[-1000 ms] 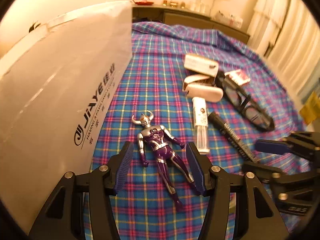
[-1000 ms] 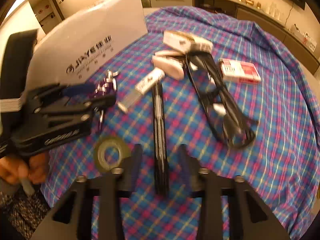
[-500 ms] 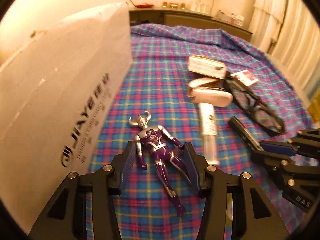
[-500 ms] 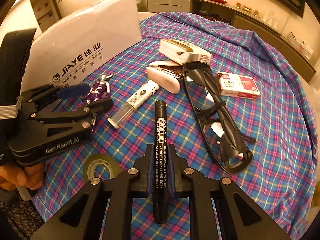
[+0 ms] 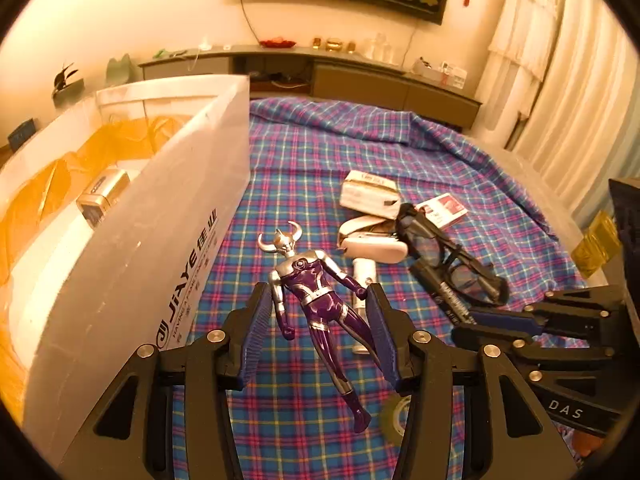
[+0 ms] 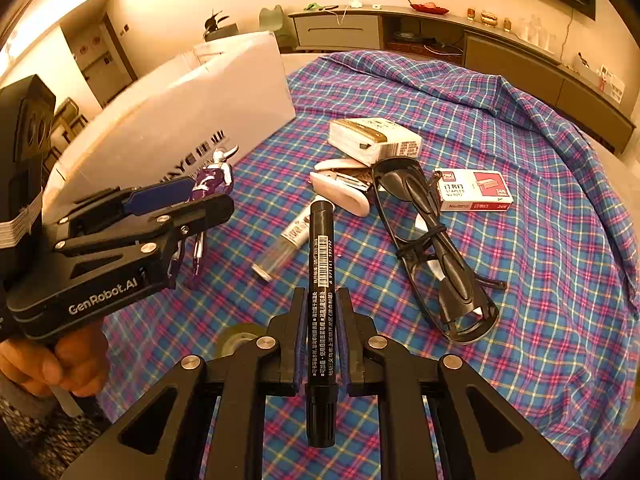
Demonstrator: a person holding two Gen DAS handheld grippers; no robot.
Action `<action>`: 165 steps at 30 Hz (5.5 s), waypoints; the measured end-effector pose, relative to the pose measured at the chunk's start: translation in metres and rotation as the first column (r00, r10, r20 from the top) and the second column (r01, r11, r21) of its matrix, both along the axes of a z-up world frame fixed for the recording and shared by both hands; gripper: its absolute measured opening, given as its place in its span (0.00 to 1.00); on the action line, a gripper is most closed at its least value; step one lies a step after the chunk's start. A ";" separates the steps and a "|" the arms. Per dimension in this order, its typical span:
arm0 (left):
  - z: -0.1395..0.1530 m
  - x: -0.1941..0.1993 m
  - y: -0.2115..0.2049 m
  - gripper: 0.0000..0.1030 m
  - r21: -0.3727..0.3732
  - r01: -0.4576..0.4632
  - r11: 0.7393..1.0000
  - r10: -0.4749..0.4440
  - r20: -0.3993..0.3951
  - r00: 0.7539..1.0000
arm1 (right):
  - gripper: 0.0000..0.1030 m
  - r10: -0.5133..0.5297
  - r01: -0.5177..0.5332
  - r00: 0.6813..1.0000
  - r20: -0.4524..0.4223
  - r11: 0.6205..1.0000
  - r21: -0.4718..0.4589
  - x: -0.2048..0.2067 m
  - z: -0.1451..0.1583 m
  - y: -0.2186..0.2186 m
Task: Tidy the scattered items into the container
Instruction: 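Grasp the black marker with the right tool while the left tool grasps the purple figure, then carry the purple figure and black marker over the cardboard box with both tools, then open the left tool to drop the figure while the right tool drops the marker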
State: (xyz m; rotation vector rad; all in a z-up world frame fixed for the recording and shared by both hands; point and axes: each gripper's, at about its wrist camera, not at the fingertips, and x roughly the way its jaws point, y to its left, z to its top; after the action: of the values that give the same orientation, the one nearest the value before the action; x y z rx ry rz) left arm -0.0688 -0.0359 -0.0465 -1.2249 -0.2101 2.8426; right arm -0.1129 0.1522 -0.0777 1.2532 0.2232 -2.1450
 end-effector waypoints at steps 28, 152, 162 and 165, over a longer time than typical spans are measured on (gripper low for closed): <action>0.063 0.027 -0.034 0.49 0.080 -0.005 0.997 0.016 -0.129 0.992 | 0.14 -0.053 0.047 0.996 -0.065 0.995 -0.091 0.027 0.038 -0.020; 0.041 0.027 -0.237 0.49 0.146 -0.324 0.935 0.313 0.096 0.945 | 0.14 0.025 -0.032 0.991 0.128 0.998 0.052 -0.072 0.052 -0.293; 0.039 0.030 -0.240 0.49 0.111 -0.337 0.935 0.326 0.107 0.939 | 0.14 -0.015 0.001 0.990 0.138 0.995 0.103 -0.078 0.044 -0.306; 0.039 0.030 -0.240 0.50 0.104 -0.340 0.935 0.329 0.106 0.938 | 0.14 -0.035 0.020 0.989 0.143 0.994 0.108 -0.081 0.042 -0.307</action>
State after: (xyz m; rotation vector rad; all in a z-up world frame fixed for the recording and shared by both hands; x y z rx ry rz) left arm -0.0387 -0.2763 -0.0077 -1.4098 -0.6449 2.9962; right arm -0.1943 -0.1546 -0.0357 1.4745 0.2626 -2.0774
